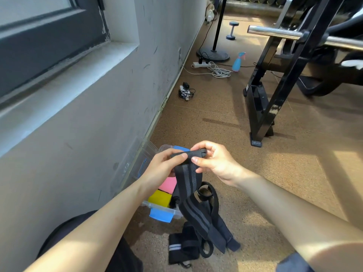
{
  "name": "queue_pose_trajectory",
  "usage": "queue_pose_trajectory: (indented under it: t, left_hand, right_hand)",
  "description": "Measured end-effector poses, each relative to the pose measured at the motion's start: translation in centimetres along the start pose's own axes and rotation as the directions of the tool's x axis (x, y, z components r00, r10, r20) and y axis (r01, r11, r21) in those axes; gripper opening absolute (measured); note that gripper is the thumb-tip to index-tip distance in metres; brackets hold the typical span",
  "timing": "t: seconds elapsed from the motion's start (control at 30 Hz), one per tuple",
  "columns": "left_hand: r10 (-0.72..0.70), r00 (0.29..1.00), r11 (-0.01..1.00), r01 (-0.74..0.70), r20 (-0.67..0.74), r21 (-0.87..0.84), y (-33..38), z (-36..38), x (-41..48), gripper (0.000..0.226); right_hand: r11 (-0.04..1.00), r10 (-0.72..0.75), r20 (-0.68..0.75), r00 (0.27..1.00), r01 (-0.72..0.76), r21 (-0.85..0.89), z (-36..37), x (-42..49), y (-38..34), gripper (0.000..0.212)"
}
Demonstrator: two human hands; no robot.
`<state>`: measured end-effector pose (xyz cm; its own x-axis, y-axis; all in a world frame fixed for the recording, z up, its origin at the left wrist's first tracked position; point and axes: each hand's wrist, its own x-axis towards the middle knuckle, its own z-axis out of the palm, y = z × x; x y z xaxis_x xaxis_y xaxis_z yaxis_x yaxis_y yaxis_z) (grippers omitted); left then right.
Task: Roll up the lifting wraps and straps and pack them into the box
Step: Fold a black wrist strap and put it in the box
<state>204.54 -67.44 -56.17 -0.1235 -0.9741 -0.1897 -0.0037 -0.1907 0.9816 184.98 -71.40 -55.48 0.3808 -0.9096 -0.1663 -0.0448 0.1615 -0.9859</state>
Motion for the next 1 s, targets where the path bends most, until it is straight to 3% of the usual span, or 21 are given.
queue_pose_trajectory:
  t: [0.2,0.4,0.47,0.6,0.7,0.77,0.87,1.0]
  left_hand:
    - [0.067,0.998,0.997,-0.067,0.006,0.037,-0.5,0.0,-0.1,0.018]
    - [0.197,0.98,0.972,-0.194,-0.009,0.132,-0.6,-0.4,-0.3,0.018]
    - [0.224,0.975,0.961,-0.221,0.001,0.166,-0.8,-0.3,-0.4,0.021]
    - [0.114,0.993,0.981,-0.115,0.015,0.159,-0.1,0.0,-0.7,0.032]
    - [-0.033,0.997,0.998,0.03,0.063,0.048,0.5,-0.1,-1.0,0.02]
    - [-0.077,0.993,0.997,0.077,0.089,0.007,0.6,-0.1,-1.2,0.024]
    - [-0.08,0.994,0.997,0.078,0.08,0.025,0.4,-0.3,-1.0,0.031]
    - [-0.013,0.999,1.0,0.012,0.031,0.004,-0.2,-0.4,-0.8,0.018]
  right_hand:
    - [0.998,-0.028,-0.011,1.0,0.027,-0.048,0.1,-0.2,0.1,0.029]
    - [0.989,0.147,0.096,0.985,-0.148,0.004,0.1,-0.4,0.2,0.033]
    - [0.991,0.13,0.085,0.988,-0.132,0.018,0.2,-0.5,0.3,0.031]
    - [0.996,0.063,0.042,0.997,-0.066,0.056,0.1,-0.5,0.5,0.018]
    - [0.996,0.063,0.061,0.996,-0.066,0.052,0.1,-0.6,0.4,0.018]
    - [0.998,0.064,0.066,0.996,-0.066,0.024,0.1,-0.7,0.3,0.019]
    - [0.998,0.065,0.077,0.995,-0.067,0.019,0.0,-0.8,0.3,0.021]
    - [0.997,0.06,0.061,0.996,-0.057,-0.048,0.0,-1.0,-0.1,0.028]
